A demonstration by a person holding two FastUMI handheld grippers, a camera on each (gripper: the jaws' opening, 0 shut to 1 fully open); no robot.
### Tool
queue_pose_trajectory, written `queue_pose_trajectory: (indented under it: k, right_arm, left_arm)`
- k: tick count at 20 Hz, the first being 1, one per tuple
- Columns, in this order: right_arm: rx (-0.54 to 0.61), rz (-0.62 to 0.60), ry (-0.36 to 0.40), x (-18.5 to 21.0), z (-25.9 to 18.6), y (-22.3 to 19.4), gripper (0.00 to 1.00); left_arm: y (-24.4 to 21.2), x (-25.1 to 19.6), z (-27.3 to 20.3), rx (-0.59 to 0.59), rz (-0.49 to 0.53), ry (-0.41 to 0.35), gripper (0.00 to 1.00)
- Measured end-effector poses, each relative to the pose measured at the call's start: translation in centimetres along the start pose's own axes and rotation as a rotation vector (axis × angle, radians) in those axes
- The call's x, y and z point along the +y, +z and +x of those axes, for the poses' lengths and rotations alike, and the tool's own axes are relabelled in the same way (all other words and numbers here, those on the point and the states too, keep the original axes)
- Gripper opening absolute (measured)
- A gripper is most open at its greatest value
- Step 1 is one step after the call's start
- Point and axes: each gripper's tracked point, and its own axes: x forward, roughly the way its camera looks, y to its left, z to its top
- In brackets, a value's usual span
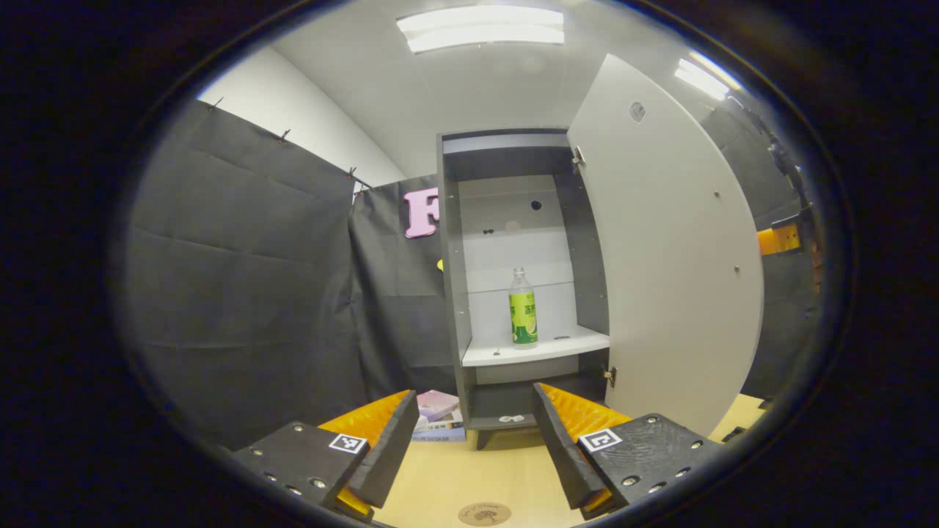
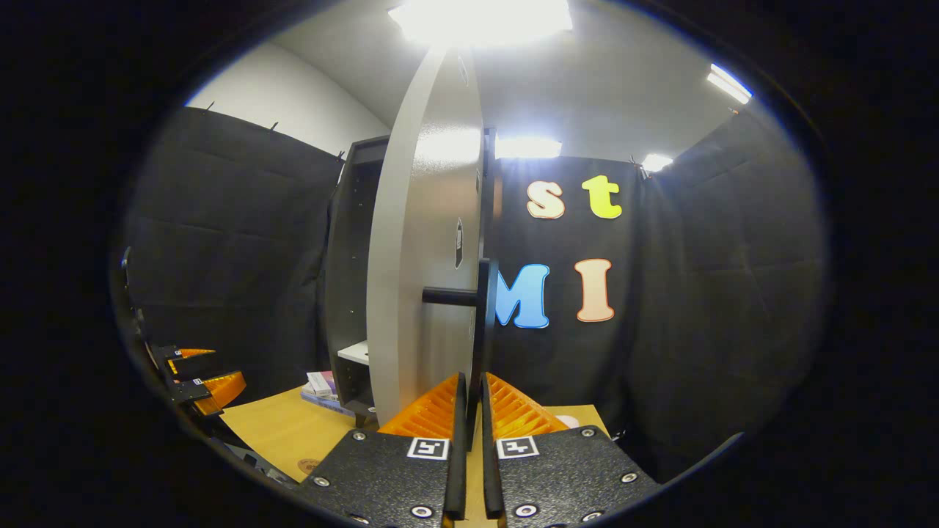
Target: Open the cabinet door with the right hand, grasp the bottle in the cabinet with the left hand and place it on the coaster, then close the cabinet door with the right hand.
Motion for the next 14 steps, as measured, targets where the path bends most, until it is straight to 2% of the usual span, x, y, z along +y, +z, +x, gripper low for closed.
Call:
queue_pose_trajectory:
  k: [3, 4, 5, 6, 7, 8, 9, 10, 11, 12, 14]
  right_arm:
    - [-0.001, -0.039, 0.009, 0.7, -1.3, -0.7, 0.10]
    - [-0.016, -0.062, -0.005, 0.4, -1.8, -0.6, 0.12]
    - [-0.023, -0.077, -0.033, -0.5, -2.1, -0.8, 0.17]
    - [-0.027, -0.082, -0.066, -1.3, -2.9, -1.2, 0.36]
    - [-0.034, -0.075, -0.092, -1.9, -3.6, -1.7, 0.48]
    - [-0.038, -0.063, -0.121, -2.6, -4.3, -2.3, 0.83]
    - [-0.041, -0.053, -0.149, -3.4, -4.7, -2.8, 0.90]
    - [-0.043, -0.043, -0.184, -4.3, -5.3, -3.2, 0.96]
    - [-0.040, -0.034, -0.221, -4.9, -5.8, -3.8, 0.96]
    - [-0.029, -0.023, -0.255, -5.6, -6.3, -4.3, 0.95]
    - [-0.001, 0.000, -0.323, -7.1, -7.0, -5.3, 0.96]
  left_arm:
    - [-0.1, -1.0, 0.4, 0.015, -0.022, -0.009, 0.85]
    - [-0.2, -1.0, 0.5, 0.021, -0.026, -0.019, 0.84]
    - [-0.1, -1.2, 0.9, 0.023, -0.028, -0.029, 0.88]
    - [0.2, -1.6, 1.6, 0.025, -0.031, -0.040, 0.92]
    - [0.4, -1.9, 2.6, 0.024, -0.037, -0.047, 0.88]
    - [0.5, -2.2, 3.8, 0.023, -0.046, -0.055, 0.88]
    - [0.6, -2.4, 4.8, 0.023, -0.051, -0.064, 0.87]
    - [0.7, -2.5, 5.9, 0.024, -0.053, -0.077, 0.86]
    - [0.9, -2.8, 7.0, 0.024, -0.052, -0.094, 0.84]
    - [1.1, -3.0, 8.3, 0.021, -0.050, -0.111, 0.92]
    - [1.4, -3.7, 11.4, 0.017, -0.063, -0.145, 0.93]
